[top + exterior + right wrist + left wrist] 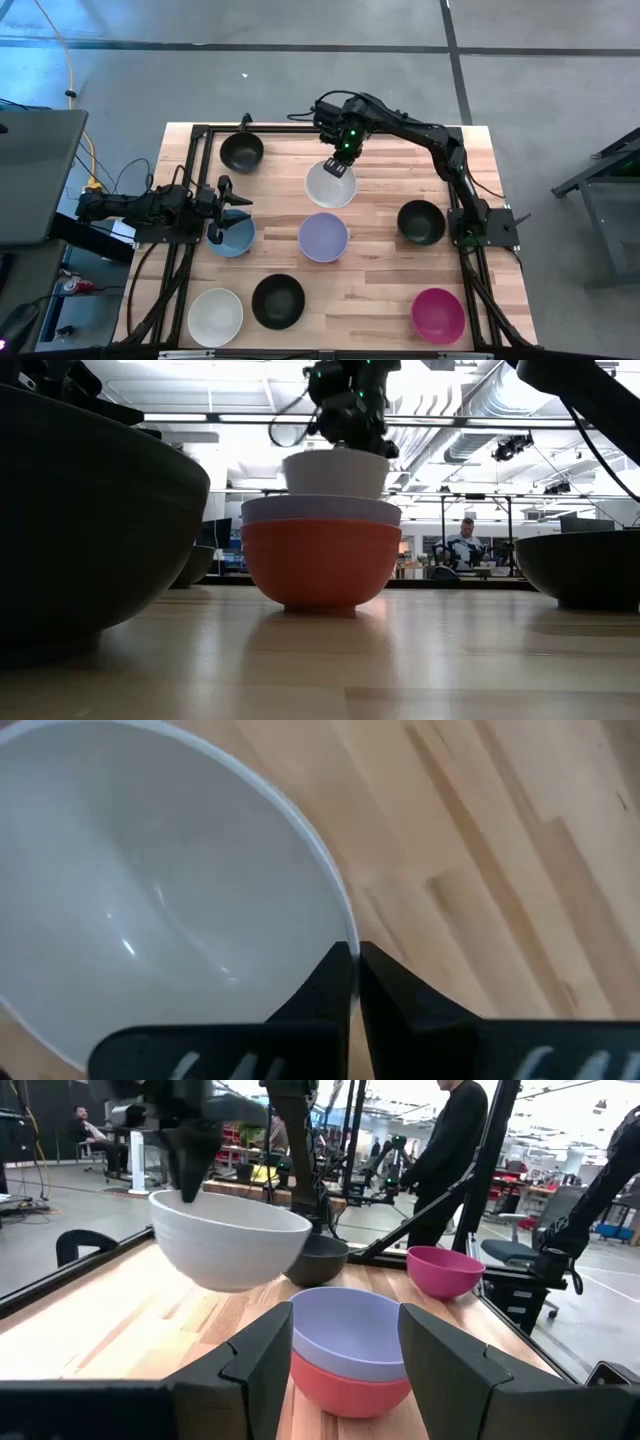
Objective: Nest bowls inside each other
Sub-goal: Stack the top white bowl on the purple bowl
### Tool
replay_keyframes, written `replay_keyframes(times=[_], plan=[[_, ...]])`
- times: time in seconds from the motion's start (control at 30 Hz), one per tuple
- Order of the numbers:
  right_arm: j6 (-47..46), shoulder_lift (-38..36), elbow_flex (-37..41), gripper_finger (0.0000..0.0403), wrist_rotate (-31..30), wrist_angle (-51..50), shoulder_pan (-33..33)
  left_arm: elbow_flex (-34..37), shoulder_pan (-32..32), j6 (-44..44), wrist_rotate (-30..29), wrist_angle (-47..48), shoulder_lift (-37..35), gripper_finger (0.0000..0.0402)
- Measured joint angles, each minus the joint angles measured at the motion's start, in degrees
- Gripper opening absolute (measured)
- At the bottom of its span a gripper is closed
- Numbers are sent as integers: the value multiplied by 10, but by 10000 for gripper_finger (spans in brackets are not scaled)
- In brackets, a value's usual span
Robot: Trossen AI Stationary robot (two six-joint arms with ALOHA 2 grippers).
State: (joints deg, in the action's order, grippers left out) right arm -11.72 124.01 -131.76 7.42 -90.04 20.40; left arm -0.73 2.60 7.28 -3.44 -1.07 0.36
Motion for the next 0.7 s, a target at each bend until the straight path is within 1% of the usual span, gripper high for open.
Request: replay_keyframes(times=[0.1, 0.17, 0.7], plan=[[-6, 0, -14, 0, 30, 0, -23, 0, 0, 0, 0, 0, 0, 172], [-15, 0, -15, 0, 38, 0, -39, 0, 0, 0, 0, 0, 0, 172], [-59, 0, -13, 0, 32, 6, -128, 0, 0, 0, 0, -1, 0, 172]])
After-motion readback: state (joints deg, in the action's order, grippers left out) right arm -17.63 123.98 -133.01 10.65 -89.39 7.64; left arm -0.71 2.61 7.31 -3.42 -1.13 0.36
